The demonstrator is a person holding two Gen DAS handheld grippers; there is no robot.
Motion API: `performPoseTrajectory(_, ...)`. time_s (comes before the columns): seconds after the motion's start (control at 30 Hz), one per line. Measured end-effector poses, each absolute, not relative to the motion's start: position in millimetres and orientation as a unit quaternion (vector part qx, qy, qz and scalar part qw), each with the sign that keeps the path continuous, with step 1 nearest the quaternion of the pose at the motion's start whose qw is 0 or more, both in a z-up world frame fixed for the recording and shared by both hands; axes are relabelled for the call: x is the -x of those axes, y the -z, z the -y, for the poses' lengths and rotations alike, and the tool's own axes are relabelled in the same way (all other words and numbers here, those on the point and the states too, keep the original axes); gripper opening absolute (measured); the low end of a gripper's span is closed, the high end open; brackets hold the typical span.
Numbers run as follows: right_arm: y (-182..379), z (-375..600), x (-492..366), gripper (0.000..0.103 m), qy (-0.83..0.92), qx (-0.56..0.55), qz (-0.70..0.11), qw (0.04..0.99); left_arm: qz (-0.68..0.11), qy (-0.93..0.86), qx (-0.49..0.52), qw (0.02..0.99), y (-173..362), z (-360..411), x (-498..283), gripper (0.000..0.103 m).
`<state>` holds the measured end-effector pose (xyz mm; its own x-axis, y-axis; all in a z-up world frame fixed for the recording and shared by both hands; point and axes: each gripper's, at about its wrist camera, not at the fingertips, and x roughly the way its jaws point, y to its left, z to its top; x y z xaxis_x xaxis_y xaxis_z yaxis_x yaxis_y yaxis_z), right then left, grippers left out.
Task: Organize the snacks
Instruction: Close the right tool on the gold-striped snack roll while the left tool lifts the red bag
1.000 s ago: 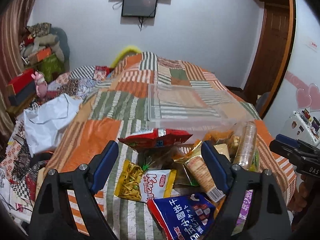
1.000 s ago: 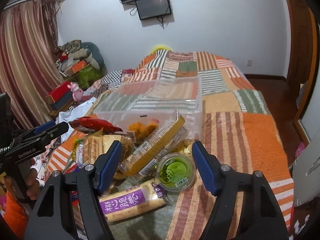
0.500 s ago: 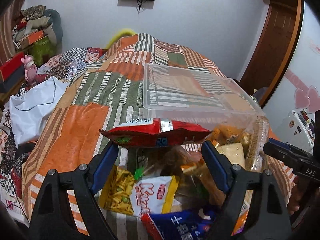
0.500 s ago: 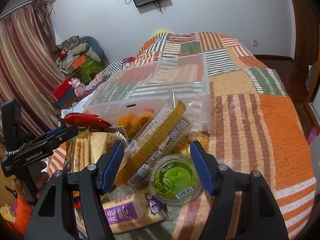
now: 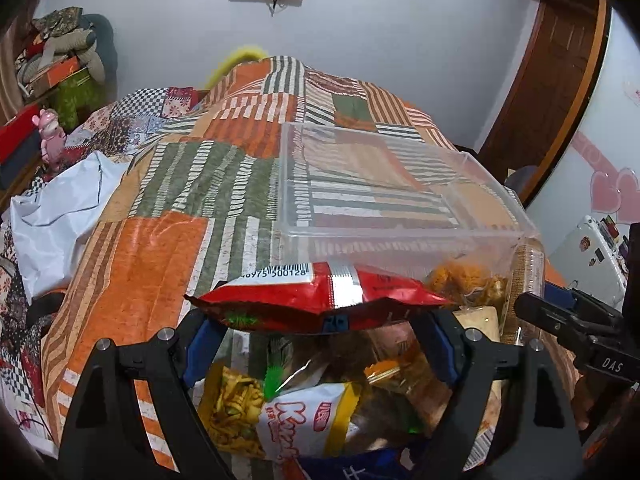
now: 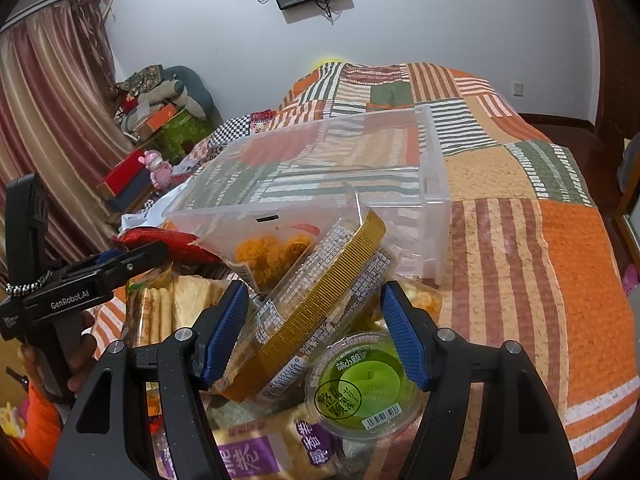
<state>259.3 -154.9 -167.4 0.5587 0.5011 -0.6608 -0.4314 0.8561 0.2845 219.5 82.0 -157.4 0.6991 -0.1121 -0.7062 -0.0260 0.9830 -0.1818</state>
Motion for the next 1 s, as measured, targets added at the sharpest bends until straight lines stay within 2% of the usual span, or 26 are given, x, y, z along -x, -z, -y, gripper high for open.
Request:
performPoseTrajectory(0.27,167,149,-262,0.065,-0.257,-0.041,-0.385,0.886,-0.386,0.019,0.11,0.916,164,-86,-224,0.083)
performPoseTrajectory(0.4,167,150,-265,0.051,-0.246,-0.043,-0.383,0.89,-0.374,0.012,0.121,0.919,163,-89,-219,0.077)
performPoseTrajectory(0.7,165,160,-261,0.041,-0.25,-0.071,-0.38,0.888,-0.347,0.001,0.101,0.932,149,-84,-200,0.069)
performPoseTrajectory(1.0,142,163,-241,0.035,-0.262,-0.079,-0.34,0.9,-0.315,-0.004,0.078,0.946,125,-77,-180,0.067)
